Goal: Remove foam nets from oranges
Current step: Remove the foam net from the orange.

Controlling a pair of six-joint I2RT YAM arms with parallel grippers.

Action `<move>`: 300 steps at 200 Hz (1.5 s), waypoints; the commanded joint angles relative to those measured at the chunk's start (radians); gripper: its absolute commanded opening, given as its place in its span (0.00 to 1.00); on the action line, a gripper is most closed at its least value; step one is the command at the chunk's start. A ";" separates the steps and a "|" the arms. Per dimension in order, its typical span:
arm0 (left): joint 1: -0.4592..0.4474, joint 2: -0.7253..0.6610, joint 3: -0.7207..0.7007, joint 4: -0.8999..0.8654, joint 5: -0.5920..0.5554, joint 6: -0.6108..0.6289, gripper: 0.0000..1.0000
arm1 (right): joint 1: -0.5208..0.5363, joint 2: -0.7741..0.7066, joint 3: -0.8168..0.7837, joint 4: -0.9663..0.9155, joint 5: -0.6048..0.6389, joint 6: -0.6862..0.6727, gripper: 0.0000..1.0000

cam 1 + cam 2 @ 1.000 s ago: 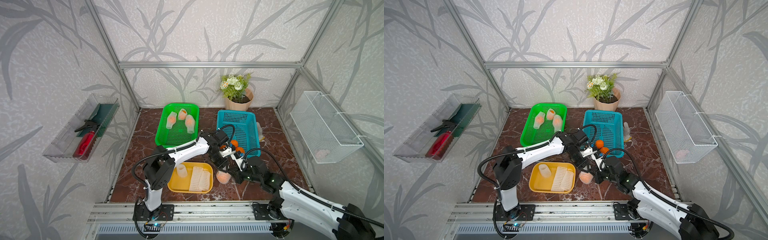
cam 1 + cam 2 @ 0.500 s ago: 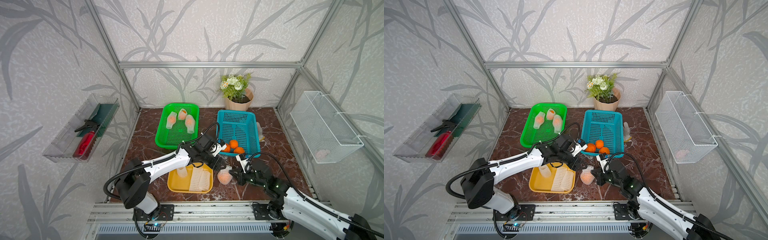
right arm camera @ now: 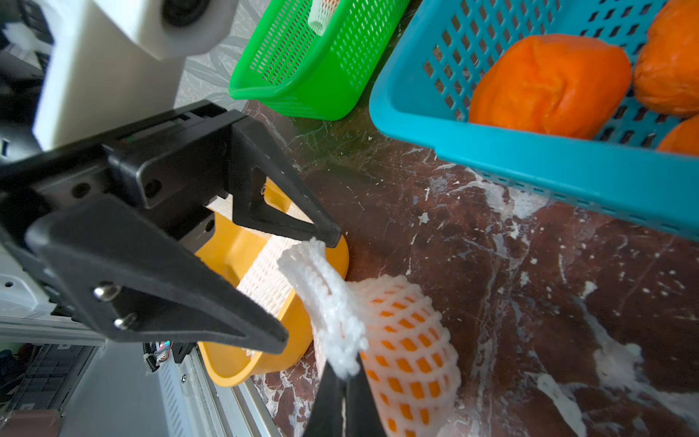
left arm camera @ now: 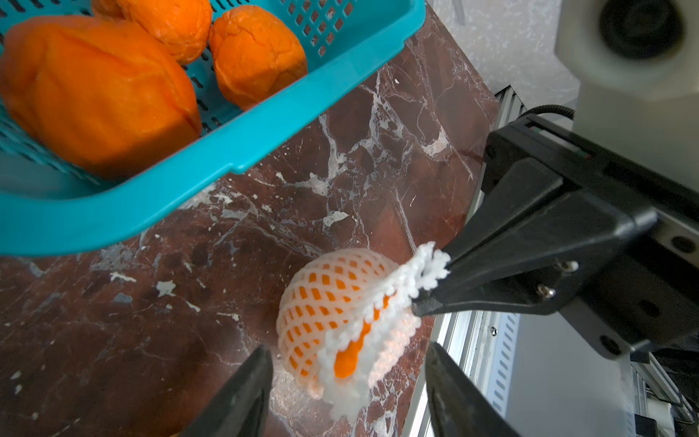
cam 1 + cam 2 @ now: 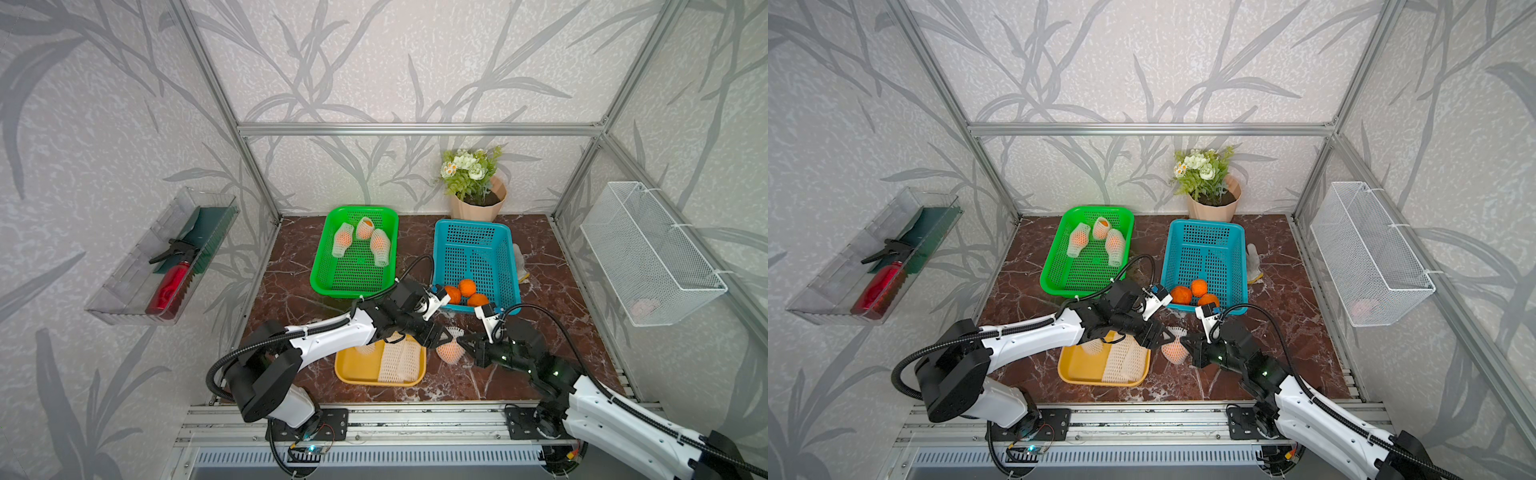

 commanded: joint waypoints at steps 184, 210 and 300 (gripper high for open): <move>-0.026 0.100 0.109 0.086 0.052 -0.054 0.05 | -0.103 -0.091 0.080 -0.215 0.015 -0.039 0.73; -0.023 0.130 0.154 0.047 0.106 -0.099 0.06 | -0.102 -0.086 0.104 -0.274 0.021 -0.139 0.77; -0.023 0.205 0.211 -0.015 0.239 -0.161 0.06 | -0.103 0.002 0.095 -0.226 0.079 -0.293 0.79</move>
